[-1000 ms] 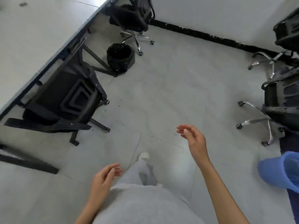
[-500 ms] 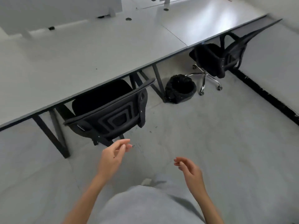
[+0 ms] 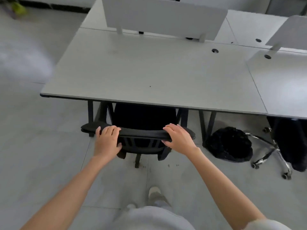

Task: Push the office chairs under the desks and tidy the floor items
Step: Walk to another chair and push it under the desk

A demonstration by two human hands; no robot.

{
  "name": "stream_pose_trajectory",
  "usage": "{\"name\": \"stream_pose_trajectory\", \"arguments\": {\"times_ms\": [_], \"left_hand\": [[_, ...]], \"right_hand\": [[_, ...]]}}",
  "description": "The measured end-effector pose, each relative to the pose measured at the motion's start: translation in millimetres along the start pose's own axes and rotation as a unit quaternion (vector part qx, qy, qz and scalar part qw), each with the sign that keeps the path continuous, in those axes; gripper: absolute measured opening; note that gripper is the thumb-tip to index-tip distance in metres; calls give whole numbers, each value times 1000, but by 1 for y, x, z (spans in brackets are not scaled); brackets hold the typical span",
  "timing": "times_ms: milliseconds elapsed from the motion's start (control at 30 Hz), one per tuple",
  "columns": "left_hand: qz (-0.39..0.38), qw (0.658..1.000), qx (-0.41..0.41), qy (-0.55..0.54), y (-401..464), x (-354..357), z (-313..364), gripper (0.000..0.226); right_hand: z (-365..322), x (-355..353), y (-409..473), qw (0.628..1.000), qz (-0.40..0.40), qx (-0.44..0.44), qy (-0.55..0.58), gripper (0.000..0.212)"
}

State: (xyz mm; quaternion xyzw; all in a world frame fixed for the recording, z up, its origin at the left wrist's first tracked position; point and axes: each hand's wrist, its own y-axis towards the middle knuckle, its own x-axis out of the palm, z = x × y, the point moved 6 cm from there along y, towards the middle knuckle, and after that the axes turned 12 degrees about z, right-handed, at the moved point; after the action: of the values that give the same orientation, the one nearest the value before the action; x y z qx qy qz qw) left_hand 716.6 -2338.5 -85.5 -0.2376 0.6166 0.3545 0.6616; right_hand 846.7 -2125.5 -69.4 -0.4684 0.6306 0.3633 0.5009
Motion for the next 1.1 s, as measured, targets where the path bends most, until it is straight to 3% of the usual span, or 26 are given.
{"name": "stream_pose_trajectory", "arguments": {"times_ms": [67,167,433,733,867,1100], "left_hand": [[16,1000,1,10,2,-1,0,48],[52,998,11,15,1,-1,1,40],[79,997,4,15,-45,-11,15,24],[29,985,166,37,-141,-30,22,36],[50,976,214,9,-198,-32,29,33],[58,976,212,-7,-248,-39,-5,30]], "right_hand": [[11,9,9,997,-50,6,-56,33],[13,15,4,998,-16,0,-57,24],[3,19,-45,999,4,24,-45,38],[-32,30,-149,996,39,41,-75,32],[-45,33,-204,994,41,61,-75,33],[-102,55,-273,993,67,87,-38,27]]}}
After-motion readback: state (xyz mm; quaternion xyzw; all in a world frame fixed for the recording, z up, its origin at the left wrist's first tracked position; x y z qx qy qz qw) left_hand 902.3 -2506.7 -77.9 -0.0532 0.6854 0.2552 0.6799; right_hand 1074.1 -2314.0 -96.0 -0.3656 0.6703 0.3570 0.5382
